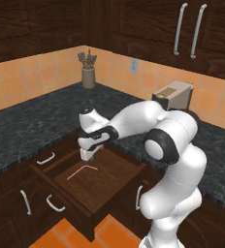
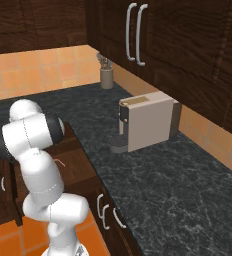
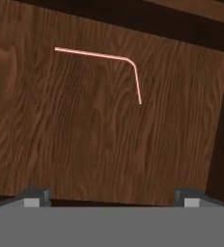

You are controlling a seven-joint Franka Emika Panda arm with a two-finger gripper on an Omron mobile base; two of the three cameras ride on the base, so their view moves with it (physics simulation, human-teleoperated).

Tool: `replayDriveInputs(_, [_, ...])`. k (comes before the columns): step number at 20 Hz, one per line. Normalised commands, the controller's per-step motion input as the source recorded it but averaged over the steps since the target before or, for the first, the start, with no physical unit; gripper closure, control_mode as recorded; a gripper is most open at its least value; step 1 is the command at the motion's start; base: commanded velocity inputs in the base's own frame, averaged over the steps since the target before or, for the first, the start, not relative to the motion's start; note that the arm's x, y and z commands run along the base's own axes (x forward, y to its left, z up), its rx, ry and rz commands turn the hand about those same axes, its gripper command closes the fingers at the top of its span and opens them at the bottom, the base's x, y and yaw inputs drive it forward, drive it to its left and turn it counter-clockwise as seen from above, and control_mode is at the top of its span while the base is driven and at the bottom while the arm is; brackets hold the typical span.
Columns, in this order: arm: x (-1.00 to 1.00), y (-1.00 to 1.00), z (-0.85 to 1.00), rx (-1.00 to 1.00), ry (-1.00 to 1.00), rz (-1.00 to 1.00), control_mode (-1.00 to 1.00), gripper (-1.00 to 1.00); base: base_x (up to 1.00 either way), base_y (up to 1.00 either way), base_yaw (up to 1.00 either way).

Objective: Take a straw from the drawer in front and place it inside the glass cup on the dining counter.

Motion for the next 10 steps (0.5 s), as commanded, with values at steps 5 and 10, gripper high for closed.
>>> replayDriveInputs(5, [0.16, 0.0, -0.69, 0.0, 0.04, 0.07, -1.0, -1.0, 0.0, 0.0, 0.0])
replayDriveInputs(10, [0.44, 0.0, -0.74, 0.0, 0.04, 0.06, -1.0, -1.0, 0.0, 0.0, 0.0])
